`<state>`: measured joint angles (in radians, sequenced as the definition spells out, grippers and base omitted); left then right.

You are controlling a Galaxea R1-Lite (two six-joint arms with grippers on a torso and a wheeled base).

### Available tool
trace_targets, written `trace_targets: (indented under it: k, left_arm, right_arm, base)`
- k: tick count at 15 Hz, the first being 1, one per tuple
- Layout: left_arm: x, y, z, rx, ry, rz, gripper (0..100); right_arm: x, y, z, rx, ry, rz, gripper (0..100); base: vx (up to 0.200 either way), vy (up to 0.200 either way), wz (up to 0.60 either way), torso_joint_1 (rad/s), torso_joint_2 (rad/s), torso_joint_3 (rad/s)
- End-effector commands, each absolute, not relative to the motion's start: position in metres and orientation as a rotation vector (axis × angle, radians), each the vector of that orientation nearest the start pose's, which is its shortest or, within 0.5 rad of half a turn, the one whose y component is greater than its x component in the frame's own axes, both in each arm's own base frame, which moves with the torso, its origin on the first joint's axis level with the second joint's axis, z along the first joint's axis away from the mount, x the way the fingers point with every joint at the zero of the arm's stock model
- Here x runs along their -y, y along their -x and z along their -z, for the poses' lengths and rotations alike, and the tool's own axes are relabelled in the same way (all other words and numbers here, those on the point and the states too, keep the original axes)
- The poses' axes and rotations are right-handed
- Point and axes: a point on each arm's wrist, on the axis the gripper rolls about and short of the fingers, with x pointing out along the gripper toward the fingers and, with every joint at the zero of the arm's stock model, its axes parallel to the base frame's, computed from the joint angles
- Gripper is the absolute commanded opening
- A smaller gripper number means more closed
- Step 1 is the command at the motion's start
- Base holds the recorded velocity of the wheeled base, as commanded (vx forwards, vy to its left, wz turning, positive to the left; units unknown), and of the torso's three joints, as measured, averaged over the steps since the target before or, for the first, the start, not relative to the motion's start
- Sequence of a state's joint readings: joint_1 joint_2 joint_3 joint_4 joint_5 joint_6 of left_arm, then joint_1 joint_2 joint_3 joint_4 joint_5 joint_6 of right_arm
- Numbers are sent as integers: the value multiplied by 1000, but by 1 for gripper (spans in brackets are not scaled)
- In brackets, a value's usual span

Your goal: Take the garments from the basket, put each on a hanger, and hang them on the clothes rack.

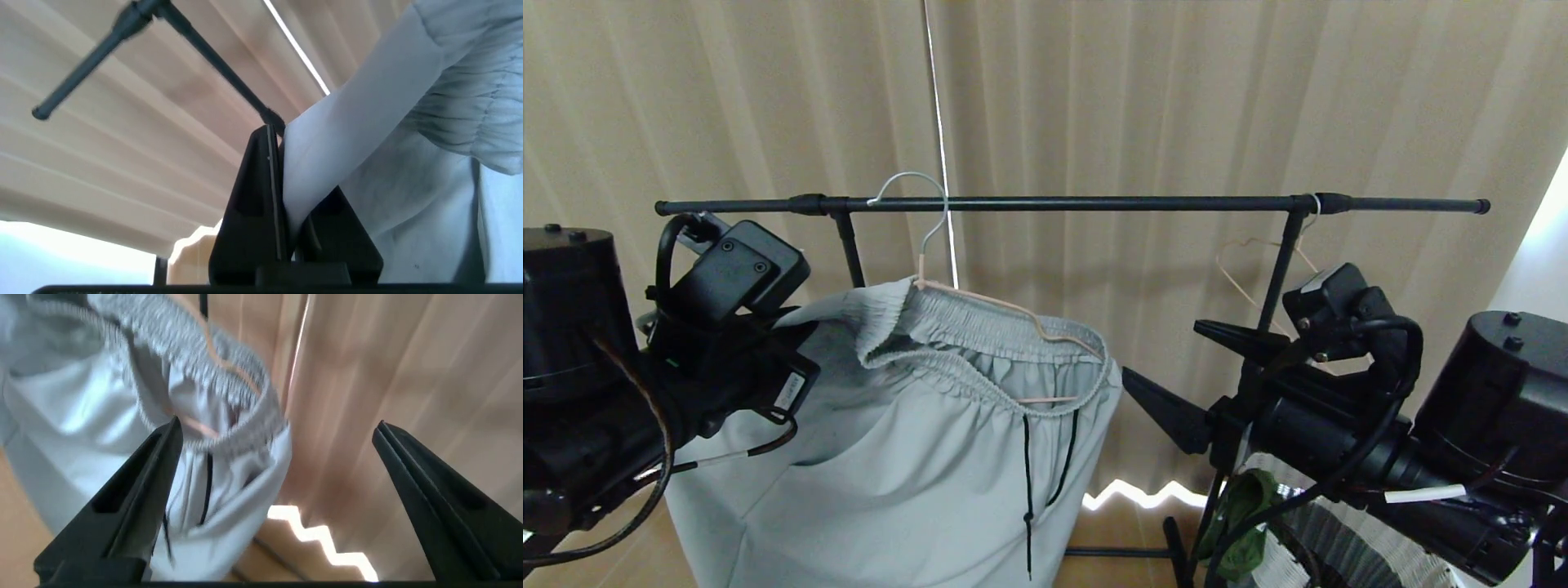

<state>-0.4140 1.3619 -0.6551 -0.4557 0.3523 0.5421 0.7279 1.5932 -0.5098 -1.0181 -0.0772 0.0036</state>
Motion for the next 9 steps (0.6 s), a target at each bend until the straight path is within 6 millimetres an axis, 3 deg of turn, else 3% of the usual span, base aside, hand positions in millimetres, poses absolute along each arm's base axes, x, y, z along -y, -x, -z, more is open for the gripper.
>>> trace_targets:
  k: [1, 9]
  left_arm:
    - [86, -208, -208, -217, -639, 136, 0]
    - [101, -213, -202, -201, -645, 183, 0]
  right_arm:
    - [-170, -199, -173, -41, 48, -662, 100]
    - [-186, -225, -172, 7, 185, -659, 100]
  base:
    - [0, 0, 0, 0, 0, 0]
    - [0, 0, 0, 0, 0, 0]
